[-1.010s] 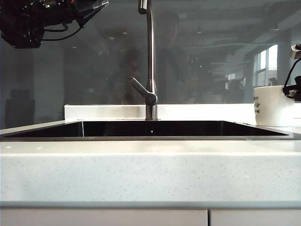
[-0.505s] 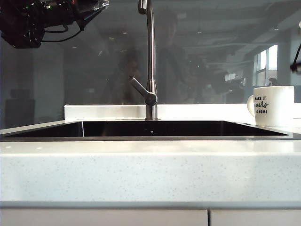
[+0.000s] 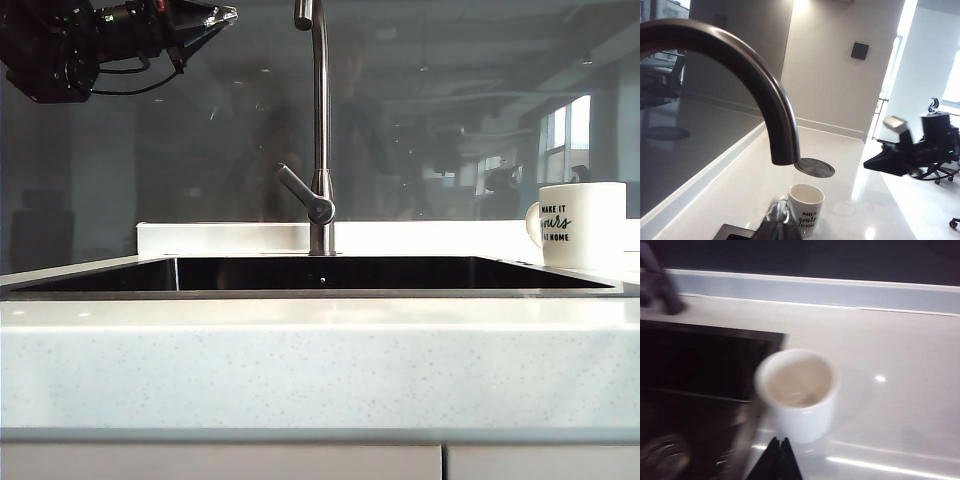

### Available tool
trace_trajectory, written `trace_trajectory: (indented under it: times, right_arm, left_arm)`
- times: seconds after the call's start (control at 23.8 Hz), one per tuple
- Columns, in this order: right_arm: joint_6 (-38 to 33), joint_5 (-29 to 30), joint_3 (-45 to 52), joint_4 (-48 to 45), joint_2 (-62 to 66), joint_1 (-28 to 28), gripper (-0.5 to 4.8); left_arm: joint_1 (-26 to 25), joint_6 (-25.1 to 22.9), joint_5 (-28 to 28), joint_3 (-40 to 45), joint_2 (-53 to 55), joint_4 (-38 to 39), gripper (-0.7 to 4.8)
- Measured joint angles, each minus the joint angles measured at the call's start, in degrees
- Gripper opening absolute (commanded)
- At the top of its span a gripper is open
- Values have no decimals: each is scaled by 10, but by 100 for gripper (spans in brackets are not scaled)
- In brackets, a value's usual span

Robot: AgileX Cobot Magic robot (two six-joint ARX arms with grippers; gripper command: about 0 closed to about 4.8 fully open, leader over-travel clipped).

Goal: Pick up the mug next to the sink, go to the faucet to get some water, pour the water into the sink, and finally put the mug back to its place.

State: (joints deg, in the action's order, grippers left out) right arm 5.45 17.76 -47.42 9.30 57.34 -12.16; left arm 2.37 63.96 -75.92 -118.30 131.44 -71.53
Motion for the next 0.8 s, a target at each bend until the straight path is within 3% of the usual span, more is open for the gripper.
trace_trajectory:
  times: [0.25, 0.8]
  right_arm:
    - [-14, 27, 0, 73, -73, 0, -6]
    - [-14, 27, 0, 78, -78, 0, -6]
  left_arm:
    - [1, 0, 0, 0, 0, 11, -3]
    - [1, 0, 0, 0, 0, 11, -3]
